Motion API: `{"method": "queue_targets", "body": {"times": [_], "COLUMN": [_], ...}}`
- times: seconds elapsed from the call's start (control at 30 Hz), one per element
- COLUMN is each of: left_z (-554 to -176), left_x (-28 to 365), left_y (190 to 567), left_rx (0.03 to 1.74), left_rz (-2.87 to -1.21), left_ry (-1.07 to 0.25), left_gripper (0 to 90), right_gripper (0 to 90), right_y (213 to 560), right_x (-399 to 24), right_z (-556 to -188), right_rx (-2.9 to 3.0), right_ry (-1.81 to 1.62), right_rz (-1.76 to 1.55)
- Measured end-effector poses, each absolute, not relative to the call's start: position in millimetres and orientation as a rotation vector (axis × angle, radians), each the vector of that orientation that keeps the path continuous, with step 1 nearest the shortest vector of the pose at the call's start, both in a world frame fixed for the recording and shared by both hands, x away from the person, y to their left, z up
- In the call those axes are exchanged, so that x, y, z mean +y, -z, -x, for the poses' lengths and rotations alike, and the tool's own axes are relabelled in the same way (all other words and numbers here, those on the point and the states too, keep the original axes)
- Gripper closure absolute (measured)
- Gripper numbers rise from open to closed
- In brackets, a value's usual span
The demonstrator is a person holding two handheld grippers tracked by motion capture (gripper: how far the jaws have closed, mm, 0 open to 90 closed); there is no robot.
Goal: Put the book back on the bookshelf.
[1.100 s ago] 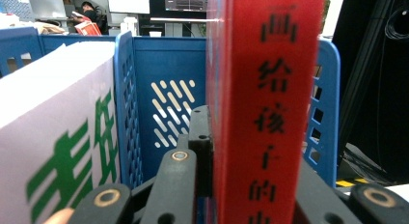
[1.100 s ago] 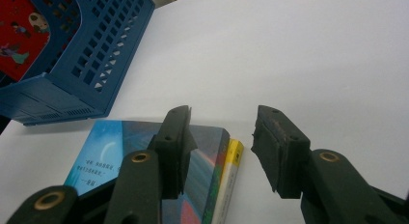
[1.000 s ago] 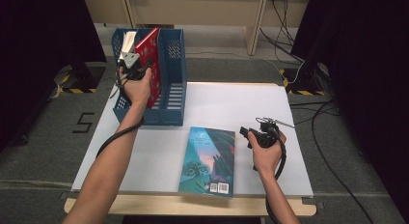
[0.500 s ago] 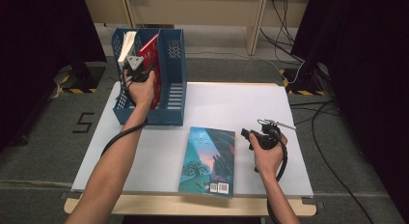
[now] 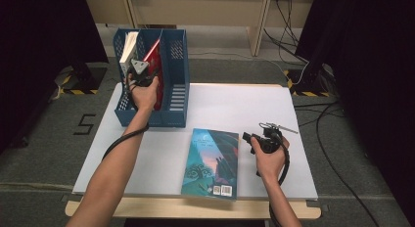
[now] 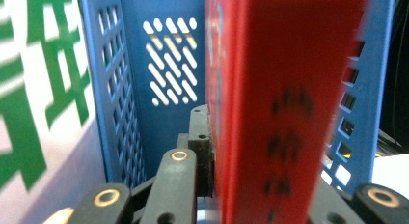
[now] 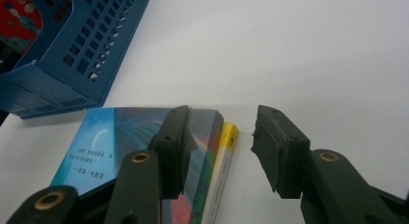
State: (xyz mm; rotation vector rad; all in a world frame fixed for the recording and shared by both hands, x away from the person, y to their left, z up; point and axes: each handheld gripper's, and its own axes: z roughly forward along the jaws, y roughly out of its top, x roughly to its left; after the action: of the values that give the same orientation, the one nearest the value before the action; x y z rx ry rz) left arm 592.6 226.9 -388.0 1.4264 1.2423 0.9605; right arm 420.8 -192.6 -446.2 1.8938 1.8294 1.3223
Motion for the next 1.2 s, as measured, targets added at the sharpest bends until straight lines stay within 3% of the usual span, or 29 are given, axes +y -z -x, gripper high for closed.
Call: {"method": "queue_targets", "body": {"times": [0.33, 0.6, 0.83, 1.2], "left_z": [-598, -583, -568, -579], "left_x": [227, 229, 233, 231], "left_y": [387, 384, 382, 380], "left_rx": [1.243, 1.230, 1.227, 1.236], "left_rz": [-1.455, -1.485, -1.483, -1.518], "left_ry": [-0.954, -0.928, -0.971, -1.027], "left_gripper": [76.9, 65.9, 76.0, 78.4], "right_gripper": [56.9, 56.7, 56.5, 56.3], "right_y": [446, 447, 449, 448], "right_x": [-192, -192, -192, -190], "right_z": [-420, -418, -417, -418], "right_rx": [1.832, 1.825, 1.834, 1.843], "right_ry": [-1.315, -1.321, -1.314, -1.306], "right_rz": [-1.888, -1.907, -1.898, -1.890]}}
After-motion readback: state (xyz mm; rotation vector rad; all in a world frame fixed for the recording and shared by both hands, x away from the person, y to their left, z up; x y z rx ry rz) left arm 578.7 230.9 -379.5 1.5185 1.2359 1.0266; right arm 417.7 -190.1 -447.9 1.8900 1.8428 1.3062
